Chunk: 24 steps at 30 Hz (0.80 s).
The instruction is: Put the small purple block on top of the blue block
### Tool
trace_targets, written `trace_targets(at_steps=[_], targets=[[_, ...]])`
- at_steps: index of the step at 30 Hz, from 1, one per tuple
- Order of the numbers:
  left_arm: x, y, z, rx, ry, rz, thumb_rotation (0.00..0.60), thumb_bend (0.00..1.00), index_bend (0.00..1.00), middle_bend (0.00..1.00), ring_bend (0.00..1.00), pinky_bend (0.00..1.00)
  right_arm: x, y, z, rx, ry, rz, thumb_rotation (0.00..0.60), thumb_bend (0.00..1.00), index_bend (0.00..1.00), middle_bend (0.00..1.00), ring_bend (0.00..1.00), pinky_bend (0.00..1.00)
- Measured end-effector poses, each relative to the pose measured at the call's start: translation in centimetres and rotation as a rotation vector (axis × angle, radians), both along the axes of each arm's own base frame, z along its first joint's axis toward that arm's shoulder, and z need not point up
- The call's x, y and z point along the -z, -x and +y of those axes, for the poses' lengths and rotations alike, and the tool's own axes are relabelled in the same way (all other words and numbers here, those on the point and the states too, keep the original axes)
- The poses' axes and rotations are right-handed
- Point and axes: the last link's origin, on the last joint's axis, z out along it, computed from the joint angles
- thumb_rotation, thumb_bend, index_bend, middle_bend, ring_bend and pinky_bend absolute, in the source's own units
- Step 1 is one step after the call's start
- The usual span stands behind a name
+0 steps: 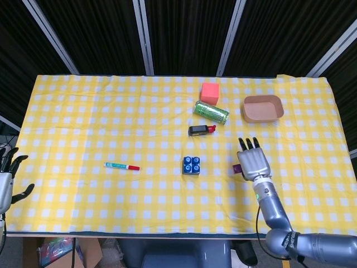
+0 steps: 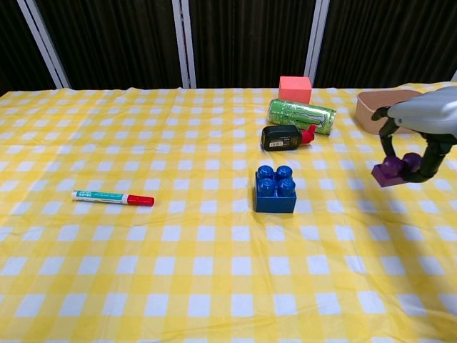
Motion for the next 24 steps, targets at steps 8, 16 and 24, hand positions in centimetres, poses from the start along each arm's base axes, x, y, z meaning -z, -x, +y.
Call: trace_targets(at_steps=[8,16,24], targets=[[-0.1,0.2,0.3,-0.003,0.001,-0.009,0.6,0.24,0.22,0.09,0.0,0.05,2.5,-3.3,0.3,0.015,0.0,-0.069,0.6,0.73,0.72,0.05,0.03,0.0],[-0.6,0.4,0.1,-0.006,-0.016,-0.011,0.6,0.24,0.22,0.09,0.0,0.05,4.3,-5.1,-0.1,0.011,-0.003,-0.098,0.6,0.73,0.72,0.05,0.03,0.0],[-0.5,0.4,0.0,-0.009,-0.015,0.005,0.6,0.24,0.22,0.09,0.0,0.05,5.2,-6.4,-0.8,0.008,0.003,-0.102,0.6,0.73,0.74,0.05,0.03,0.0]])
